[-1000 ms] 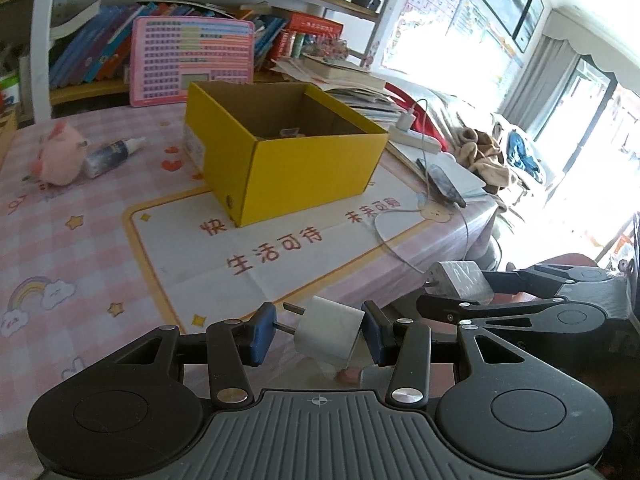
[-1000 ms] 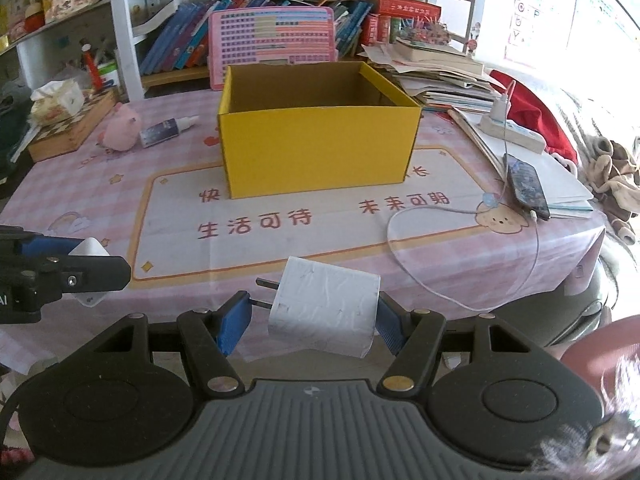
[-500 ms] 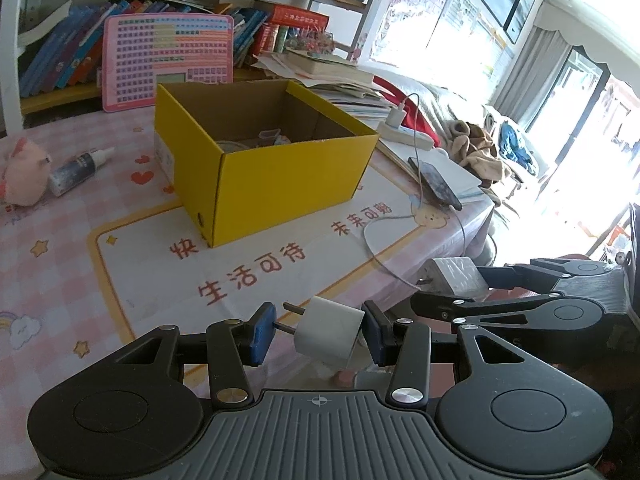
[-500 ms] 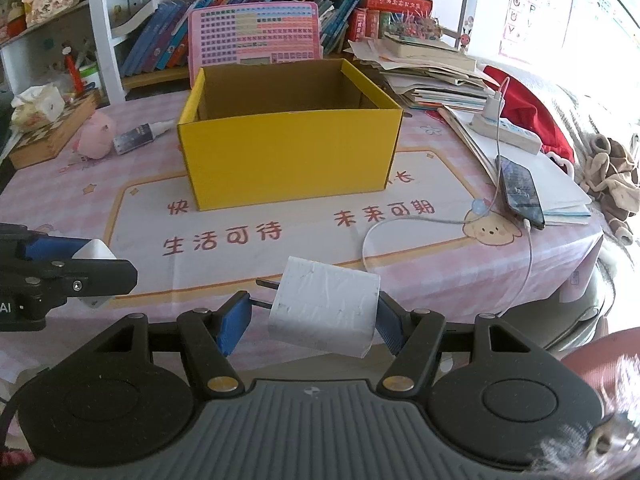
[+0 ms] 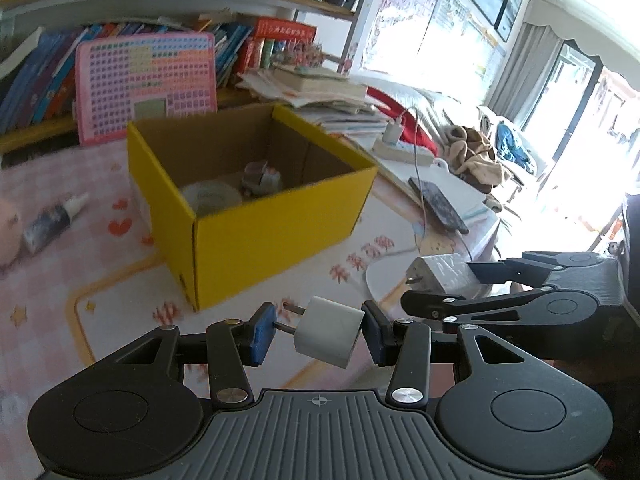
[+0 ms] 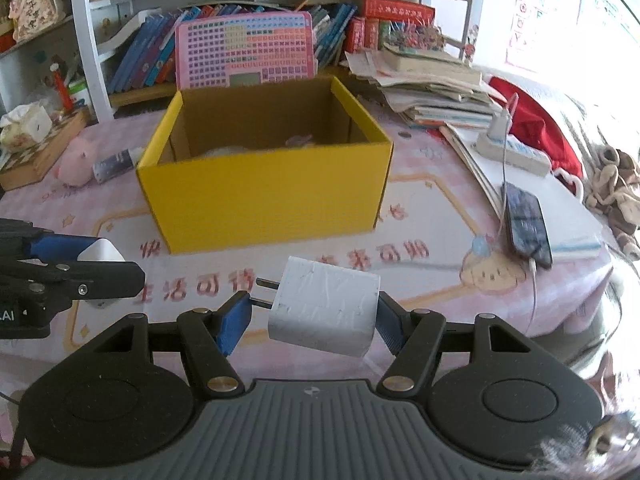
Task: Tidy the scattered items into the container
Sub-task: 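Bring both tools with the chargers over the open yellow box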
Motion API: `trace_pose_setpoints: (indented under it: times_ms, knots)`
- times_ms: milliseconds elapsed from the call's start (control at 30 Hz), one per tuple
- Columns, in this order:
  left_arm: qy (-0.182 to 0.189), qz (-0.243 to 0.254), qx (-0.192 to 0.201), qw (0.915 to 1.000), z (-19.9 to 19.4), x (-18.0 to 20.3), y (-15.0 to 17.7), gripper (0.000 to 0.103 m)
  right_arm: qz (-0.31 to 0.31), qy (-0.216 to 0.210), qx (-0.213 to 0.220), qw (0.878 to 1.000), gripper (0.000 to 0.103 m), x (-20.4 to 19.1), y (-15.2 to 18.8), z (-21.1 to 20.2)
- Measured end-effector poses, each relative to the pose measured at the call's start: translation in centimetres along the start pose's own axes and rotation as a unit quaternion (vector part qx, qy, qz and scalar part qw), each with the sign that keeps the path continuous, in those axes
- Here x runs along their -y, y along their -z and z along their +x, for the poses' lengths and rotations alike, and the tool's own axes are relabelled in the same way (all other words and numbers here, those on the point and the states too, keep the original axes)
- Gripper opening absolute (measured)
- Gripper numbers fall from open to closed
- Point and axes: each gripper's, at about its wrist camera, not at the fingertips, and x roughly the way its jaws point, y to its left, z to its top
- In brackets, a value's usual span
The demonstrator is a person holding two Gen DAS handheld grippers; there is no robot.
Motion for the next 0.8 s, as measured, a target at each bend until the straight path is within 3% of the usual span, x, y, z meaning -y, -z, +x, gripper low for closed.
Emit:
trace_pose_setpoints:
  times_ms: [267, 533, 800]
  knots:
    - [-0.018, 0.003, 0.032, 0.9993, 0.8, 0.1, -3.0, 0.045, -0.025, -0.021, 0.045, 0.998, 0.064, 1.6, -3.9, 1.3]
    - [-0.063, 0.018, 0.075, 0.995, 1.4, -0.4, -6.7, 0.045, -0.059, -0.054, 0.095, 0.992, 0.064, 2.8, -9.0, 2.6]
    - [-0.111, 0.046, 0.068, 0.9904, 4.0, -1.2, -8.9, 0.045, -0.086, -0.09, 0.118, 0.985, 0.064, 3.1, -12.9, 5.3]
